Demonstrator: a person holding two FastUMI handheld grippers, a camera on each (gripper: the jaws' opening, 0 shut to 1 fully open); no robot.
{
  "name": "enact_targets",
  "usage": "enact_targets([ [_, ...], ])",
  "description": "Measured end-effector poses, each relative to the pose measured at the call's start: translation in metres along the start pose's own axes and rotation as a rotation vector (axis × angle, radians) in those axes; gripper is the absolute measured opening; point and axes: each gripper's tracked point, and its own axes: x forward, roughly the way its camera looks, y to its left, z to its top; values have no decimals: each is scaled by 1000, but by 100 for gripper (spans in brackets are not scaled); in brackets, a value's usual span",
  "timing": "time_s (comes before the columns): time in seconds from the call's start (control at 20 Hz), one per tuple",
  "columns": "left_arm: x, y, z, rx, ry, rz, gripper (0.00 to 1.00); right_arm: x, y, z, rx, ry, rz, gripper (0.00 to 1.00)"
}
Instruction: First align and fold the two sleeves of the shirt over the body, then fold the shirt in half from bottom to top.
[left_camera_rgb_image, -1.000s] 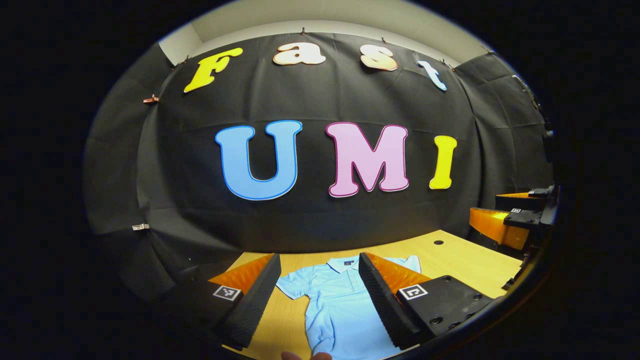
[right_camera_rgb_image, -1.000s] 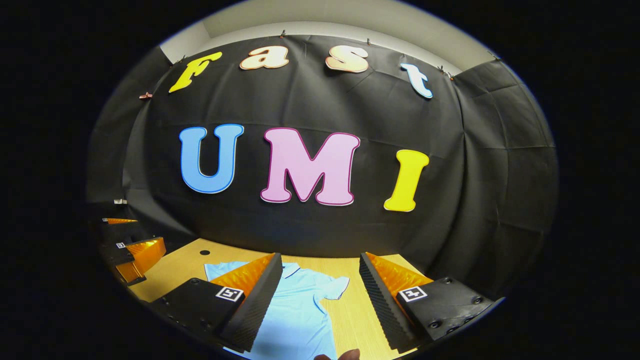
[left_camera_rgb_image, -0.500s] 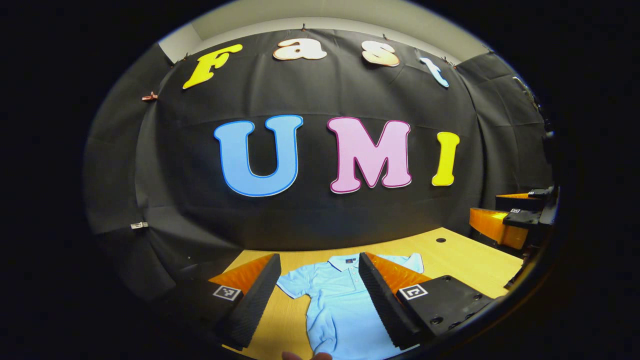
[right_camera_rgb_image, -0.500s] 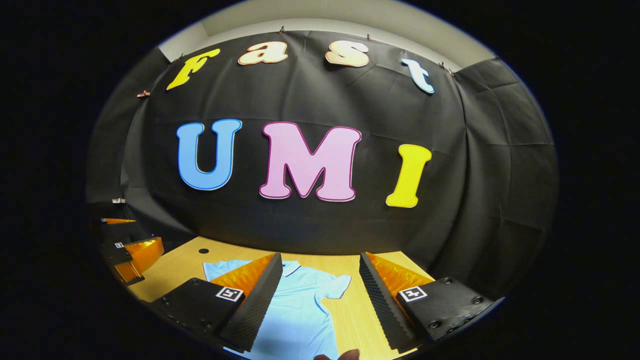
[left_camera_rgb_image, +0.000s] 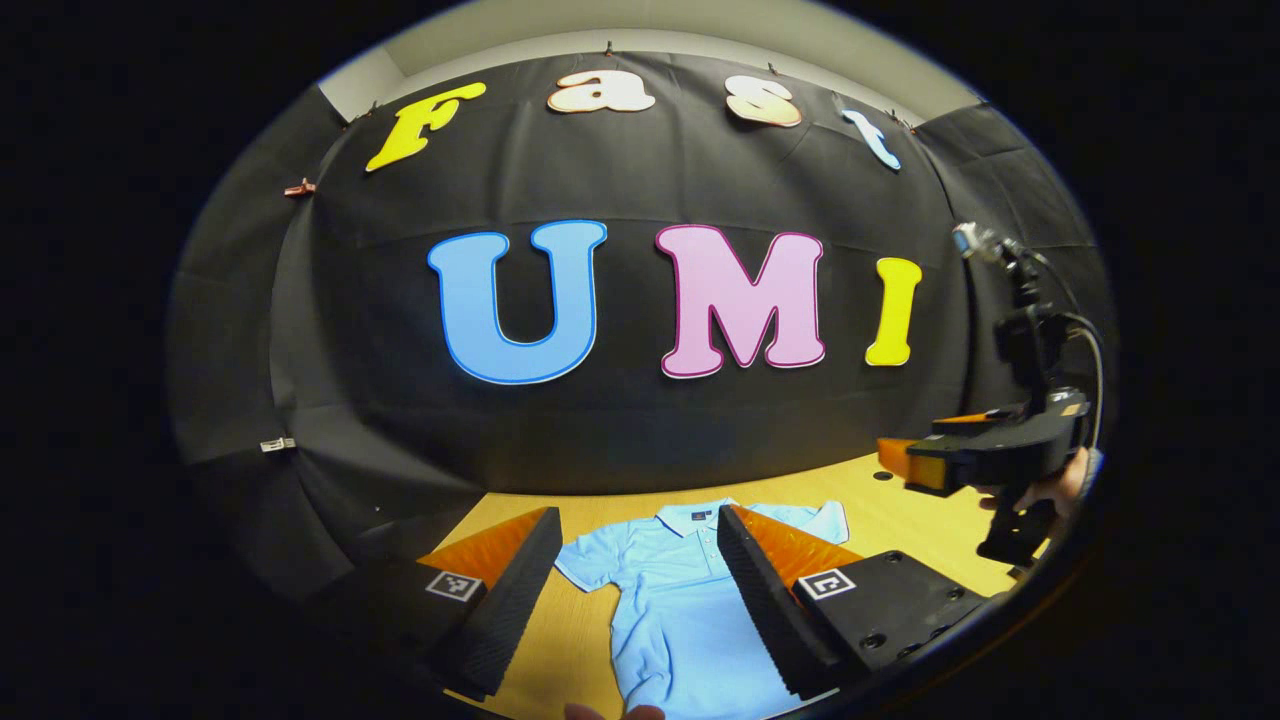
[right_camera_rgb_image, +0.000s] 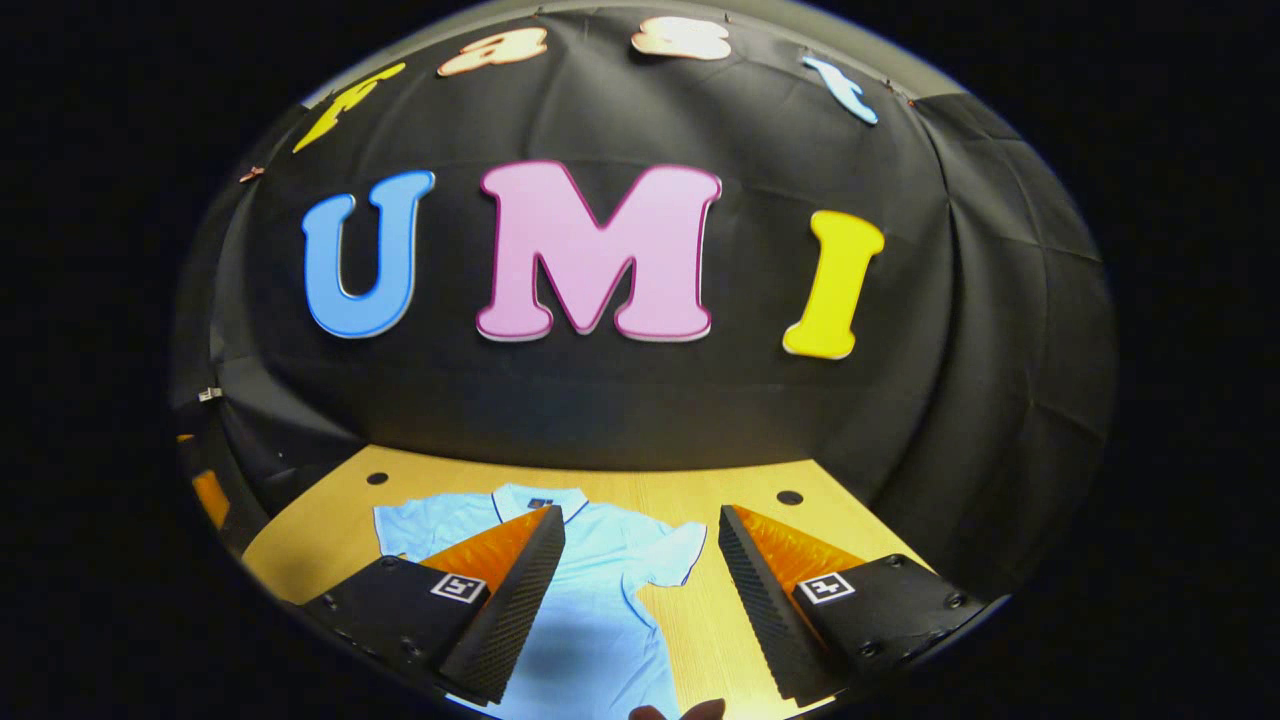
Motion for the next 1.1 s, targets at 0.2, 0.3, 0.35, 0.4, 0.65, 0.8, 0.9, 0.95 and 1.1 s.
enact_targets([
  [0.2,1,1,-5,-17,15,23,99,74,-21,-43,68,135,-26,97],
  [0.3,1,2,-9,-22,26,35,99,112,-29,-66,141,200,-28,96],
  [0.35,2,2,-11,-25,33,39,99,128,-35,-81,171,241,-34,97],
  [0.4,2,1,-18,-28,45,44,99,145,-42,-97,188,280,-49,98],
  [0.65,8,-2,-41,-34,111,70,99,213,-74,-160,150,416,-119,98],
  [0.8,11,-7,-54,-32,138,74,99,237,-80,-176,149,457,-130,98],
  [0.9,14,-10,-59,-32,152,74,99,250,-78,-180,147,470,-124,98],
  [0.95,16,-10,-60,-32,156,76,99,254,-77,-183,143,481,-123,98],
  [1.1,21,-10,-64,-33,170,80,99,263,-72,-193,129,508,-116,98],
])
